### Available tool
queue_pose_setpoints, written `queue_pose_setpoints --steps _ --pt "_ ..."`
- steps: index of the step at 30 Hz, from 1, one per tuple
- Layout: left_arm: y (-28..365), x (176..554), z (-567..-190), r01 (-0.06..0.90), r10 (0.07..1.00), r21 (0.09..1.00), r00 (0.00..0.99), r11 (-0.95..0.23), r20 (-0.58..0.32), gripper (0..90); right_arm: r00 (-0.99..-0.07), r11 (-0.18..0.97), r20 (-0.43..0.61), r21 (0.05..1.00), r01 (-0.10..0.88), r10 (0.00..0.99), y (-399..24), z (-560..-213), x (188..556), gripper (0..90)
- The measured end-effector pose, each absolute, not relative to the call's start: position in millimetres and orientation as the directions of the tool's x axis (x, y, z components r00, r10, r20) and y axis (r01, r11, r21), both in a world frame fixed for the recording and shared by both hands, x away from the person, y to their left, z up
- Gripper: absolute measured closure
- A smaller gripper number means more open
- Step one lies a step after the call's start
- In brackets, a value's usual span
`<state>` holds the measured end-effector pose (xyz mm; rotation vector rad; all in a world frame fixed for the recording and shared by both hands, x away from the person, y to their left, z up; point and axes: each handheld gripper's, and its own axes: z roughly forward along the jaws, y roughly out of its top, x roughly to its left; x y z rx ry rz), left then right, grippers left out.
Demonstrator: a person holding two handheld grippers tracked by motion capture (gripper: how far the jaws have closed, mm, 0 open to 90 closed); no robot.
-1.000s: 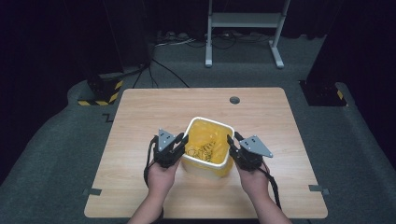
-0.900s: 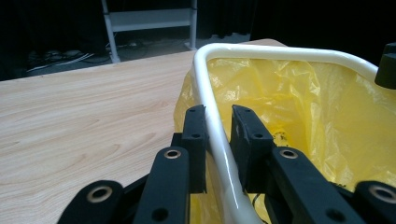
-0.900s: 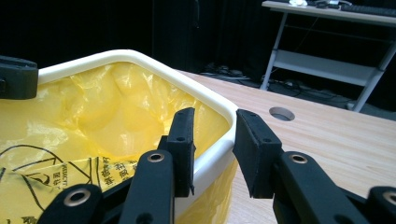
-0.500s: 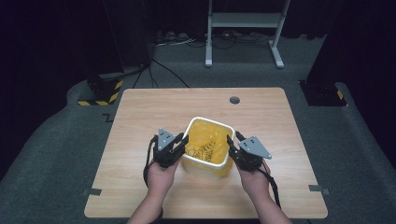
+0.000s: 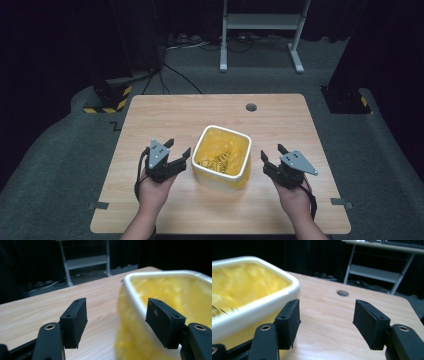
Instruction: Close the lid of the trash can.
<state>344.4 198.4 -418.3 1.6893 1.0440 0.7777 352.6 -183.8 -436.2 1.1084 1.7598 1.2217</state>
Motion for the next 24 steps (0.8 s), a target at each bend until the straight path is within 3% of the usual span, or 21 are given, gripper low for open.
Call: queue_pose_setpoints --steps 4,8,14,24 --pt "218.8 348.7 -437.8 0.376 0.913 0.914 0.408 -0.151 -0.017 29.6 -0.364 0.181 -0.058 0.932 0.315 0.929 -198.7 -451.9 354.8 35.0" --pt "217.8 357.2 -460.4 0.464 0.919 0.873 0.39 -0.147 -0.053 33.8 -0.363 0.199 -0.057 0.909 0.365 0.93 -198.3 -468.8 355.3 34.9" --pt "199.6 364.6 -467.4 0.468 0.9 0.869 0.431 -0.159 -0.068 34.6 -0.424 0.26 -0.095 0.9 0.351 0.901 -165.8 -474.4 351.8 35.9" --pt "180.6 350.3 -473.2 0.466 0.872 0.862 0.486 -0.199 -0.062 38.5 -0.413 0.278 -0.122 0.898 0.341 0.902 -142.3 -479.4 373.8 38.5"
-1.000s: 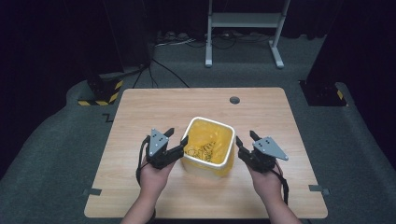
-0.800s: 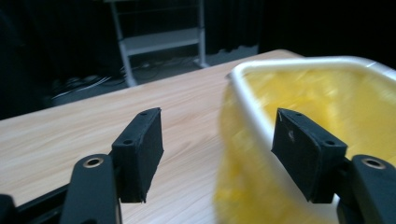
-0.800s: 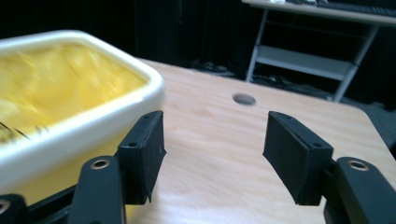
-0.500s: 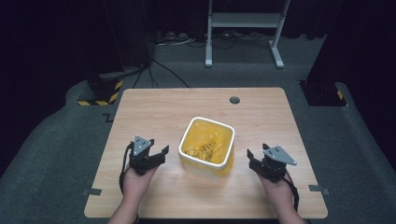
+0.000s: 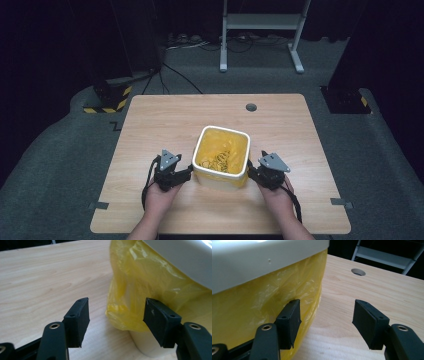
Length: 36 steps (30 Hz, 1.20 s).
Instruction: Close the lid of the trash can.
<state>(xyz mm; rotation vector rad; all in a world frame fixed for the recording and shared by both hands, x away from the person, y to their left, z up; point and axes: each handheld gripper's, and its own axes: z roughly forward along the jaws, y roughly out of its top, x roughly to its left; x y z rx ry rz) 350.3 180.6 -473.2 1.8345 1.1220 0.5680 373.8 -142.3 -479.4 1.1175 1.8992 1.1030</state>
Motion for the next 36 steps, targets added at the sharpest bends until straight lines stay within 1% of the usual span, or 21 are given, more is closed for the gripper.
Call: queue_pose_setpoints --steps 4,6,8,14,18,21,25,28,30,32,33,36 --pt "176.6 342.0 -471.7 0.453 0.867 0.86 0.499 -0.235 -0.026 38.8 -0.425 0.287 -0.128 0.898 0.334 0.896 -139.6 -479.6 389.4 40.2" --pt "178.9 340.8 -471.6 0.453 0.863 0.862 0.504 -0.227 -0.038 37.6 -0.423 0.288 -0.129 0.896 0.339 0.897 -139.8 -480.1 394.9 38.0" --pt "182.1 340.2 -471.4 0.453 0.864 0.864 0.502 -0.221 -0.042 34.4 -0.415 0.311 -0.154 0.886 0.343 0.897 -140.6 -479.4 397.8 36.1" --pt "197.0 338.7 -470.7 0.447 0.873 0.871 0.486 -0.204 -0.045 33.4 -0.4 0.308 -0.159 0.888 0.341 0.902 -154.1 -474.5 386.7 35.3" --pt "211.9 344.3 -477.9 0.469 0.894 0.861 0.446 -0.199 -0.036 31.2 -0.39 0.305 -0.153 0.88 0.364 0.908 -167.7 -479.2 376.5 34.4" --pt "224.5 351.7 -489.5 0.509 0.91 0.832 0.415 -0.219 -0.014 29.6 -0.381 0.306 -0.145 0.861 0.407 0.913 -180.8 -487.9 372.1 33.1" --pt "240.4 361.8 -505.8 0.578 0.93 0.788 0.367 -0.212 -0.02 28.0 -0.351 0.3 -0.137 0.831 0.468 0.926 -201.9 -501.2 372.1 32.8" --pt "252.2 366.3 -513.4 0.613 0.94 0.766 0.339 -0.192 -0.035 27.9 -0.32 0.25 -0.077 0.797 0.549 0.944 -220.8 -512.4 376.2 32.5" --pt "257.9 367.8 -517.8 0.637 0.944 0.748 0.328 -0.19 -0.04 27.5 -0.306 0.236 -0.058 0.775 0.586 0.95 -229.5 -518.7 377.2 32.5" --pt "263.4 369.8 -523.6 0.663 0.948 0.721 0.317 -0.202 -0.027 26.1 -0.308 0.235 -0.046 0.756 0.612 0.95 -235.3 -523.7 377.4 31.2" --pt "266.2 369.1 -525.8 0.649 0.947 0.731 0.32 -0.209 -0.013 25.4 -0.304 0.223 -0.03 0.75 0.623 0.952 -237.5 -523.6 377.6 29.6" --pt "269.2 369.7 -527.7 0.638 0.948 0.742 0.32 -0.205 -0.013 25.8 -0.312 0.218 -0.013 0.745 0.631 0.95 -240.0 -524.1 378.2 26.6"
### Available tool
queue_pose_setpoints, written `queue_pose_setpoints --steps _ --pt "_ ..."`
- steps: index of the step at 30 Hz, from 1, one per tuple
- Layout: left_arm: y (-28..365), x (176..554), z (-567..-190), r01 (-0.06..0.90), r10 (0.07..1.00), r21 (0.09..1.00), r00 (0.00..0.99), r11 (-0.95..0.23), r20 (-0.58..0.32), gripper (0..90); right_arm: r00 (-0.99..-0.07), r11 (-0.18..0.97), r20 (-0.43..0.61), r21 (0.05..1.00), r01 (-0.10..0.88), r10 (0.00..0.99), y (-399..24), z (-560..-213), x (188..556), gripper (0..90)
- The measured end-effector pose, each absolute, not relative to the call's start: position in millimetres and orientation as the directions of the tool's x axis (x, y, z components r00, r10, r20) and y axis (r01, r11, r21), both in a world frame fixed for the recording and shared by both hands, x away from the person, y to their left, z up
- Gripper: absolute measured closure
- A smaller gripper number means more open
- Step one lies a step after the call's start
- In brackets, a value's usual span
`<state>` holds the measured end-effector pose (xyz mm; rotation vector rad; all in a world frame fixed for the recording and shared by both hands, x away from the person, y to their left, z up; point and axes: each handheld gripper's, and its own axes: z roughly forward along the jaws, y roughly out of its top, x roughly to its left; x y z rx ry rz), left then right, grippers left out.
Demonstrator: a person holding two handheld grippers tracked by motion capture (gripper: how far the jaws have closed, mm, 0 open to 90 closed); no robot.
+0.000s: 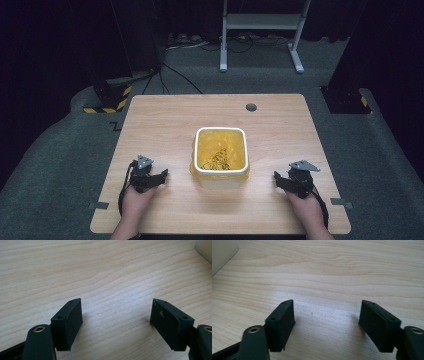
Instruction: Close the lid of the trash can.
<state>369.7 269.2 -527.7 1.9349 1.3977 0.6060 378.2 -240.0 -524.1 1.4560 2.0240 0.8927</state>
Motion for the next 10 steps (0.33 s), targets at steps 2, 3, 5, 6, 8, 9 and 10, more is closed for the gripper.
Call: queue_pose_setpoints --steps 2,3,5,6,8,9,10 --pt "268.0 370.7 -527.7 0.641 0.95 0.74 0.312 -0.206 -0.005 23.8 -0.316 0.221 -0.014 0.745 0.63 0.949 -239.7 -524.1 378.1 26.3" --pt "267.0 371.1 -527.9 0.643 0.95 0.738 0.311 -0.203 -0.009 22.8 -0.317 0.222 -0.014 0.745 0.629 0.948 -239.7 -524.2 378.0 26.2" --pt "266.7 371.3 -527.9 0.644 0.949 0.736 0.314 -0.208 -0.006 21.0 -0.316 0.221 -0.013 0.745 0.63 0.949 -239.6 -524.1 378.0 26.2" --pt "266.5 371.3 -527.9 0.644 0.95 0.737 0.312 -0.206 -0.007 21.0 -0.316 0.221 -0.014 0.745 0.63 0.949 -239.6 -524.2 377.9 26.2" --pt "266.3 371.1 -527.9 0.644 0.951 0.737 0.31 -0.204 -0.007 21.0 -0.316 0.221 -0.014 0.745 0.63 0.949 -239.6 -524.2 377.9 26.2" --pt "266.2 371.1 -527.9 0.644 0.951 0.737 0.309 -0.203 -0.007 21.0 -0.317 0.222 -0.014 0.745 0.629 0.948 -239.7 -524.2 378.0 26.2" --pt "266.2 371.1 -527.9 0.644 0.951 0.737 0.308 -0.203 -0.007 21.0 -0.316 0.221 -0.014 0.745 0.63 0.949 -239.6 -524.2 377.9 26.2"
